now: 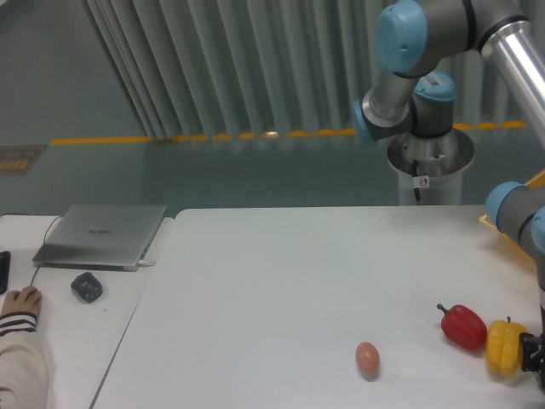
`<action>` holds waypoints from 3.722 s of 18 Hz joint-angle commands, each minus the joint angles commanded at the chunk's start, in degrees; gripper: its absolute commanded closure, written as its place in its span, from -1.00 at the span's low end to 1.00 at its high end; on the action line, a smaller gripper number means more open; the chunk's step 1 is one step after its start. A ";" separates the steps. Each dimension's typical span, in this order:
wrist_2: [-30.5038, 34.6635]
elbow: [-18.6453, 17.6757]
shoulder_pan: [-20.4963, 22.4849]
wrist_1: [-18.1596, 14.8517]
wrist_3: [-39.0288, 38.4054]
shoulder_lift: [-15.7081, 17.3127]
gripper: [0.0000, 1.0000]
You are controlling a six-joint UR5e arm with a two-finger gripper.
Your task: Place the green peppers in a basket
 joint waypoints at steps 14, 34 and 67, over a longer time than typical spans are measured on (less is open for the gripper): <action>-0.44 -0.53 0.09 -0.09 2.80 4.30 -0.16; -5.80 -15.73 14.49 -8.69 39.88 23.03 -0.16; -5.62 -18.99 18.46 -9.93 66.08 23.46 -1.00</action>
